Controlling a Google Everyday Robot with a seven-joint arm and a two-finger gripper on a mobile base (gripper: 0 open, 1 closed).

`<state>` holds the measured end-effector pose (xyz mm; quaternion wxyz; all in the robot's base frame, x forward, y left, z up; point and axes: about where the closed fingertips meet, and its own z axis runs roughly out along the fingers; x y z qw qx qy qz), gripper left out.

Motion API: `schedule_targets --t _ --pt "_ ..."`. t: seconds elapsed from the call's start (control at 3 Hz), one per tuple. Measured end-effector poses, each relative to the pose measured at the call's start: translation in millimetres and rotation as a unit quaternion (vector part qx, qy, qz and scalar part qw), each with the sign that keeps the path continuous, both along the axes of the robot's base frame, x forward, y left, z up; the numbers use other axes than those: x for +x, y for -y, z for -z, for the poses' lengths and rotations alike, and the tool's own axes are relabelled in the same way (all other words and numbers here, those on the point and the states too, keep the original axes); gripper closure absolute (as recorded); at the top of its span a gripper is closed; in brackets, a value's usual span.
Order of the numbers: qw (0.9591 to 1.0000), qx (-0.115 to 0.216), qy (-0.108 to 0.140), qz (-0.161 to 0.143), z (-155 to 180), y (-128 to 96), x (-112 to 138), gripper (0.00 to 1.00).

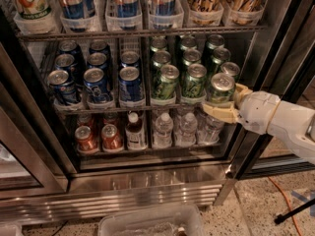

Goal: Pick green can from middle shelf of fridge

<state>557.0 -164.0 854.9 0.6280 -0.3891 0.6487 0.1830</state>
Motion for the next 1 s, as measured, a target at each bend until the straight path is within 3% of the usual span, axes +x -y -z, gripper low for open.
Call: schedule_targets --t 0.33,0.67,1.0 --pt "0.9995 0.006 -0.008 -0.029 3.2 -7.4 -10.3 1.00" --pt "0.9995 0.006 -0.008 -0.029 3.1 -7.7 -10.2 1.00" --pt "0.9981 0.013 0.002 -0.061 -6.4 -30.7 -18.3 1.00"
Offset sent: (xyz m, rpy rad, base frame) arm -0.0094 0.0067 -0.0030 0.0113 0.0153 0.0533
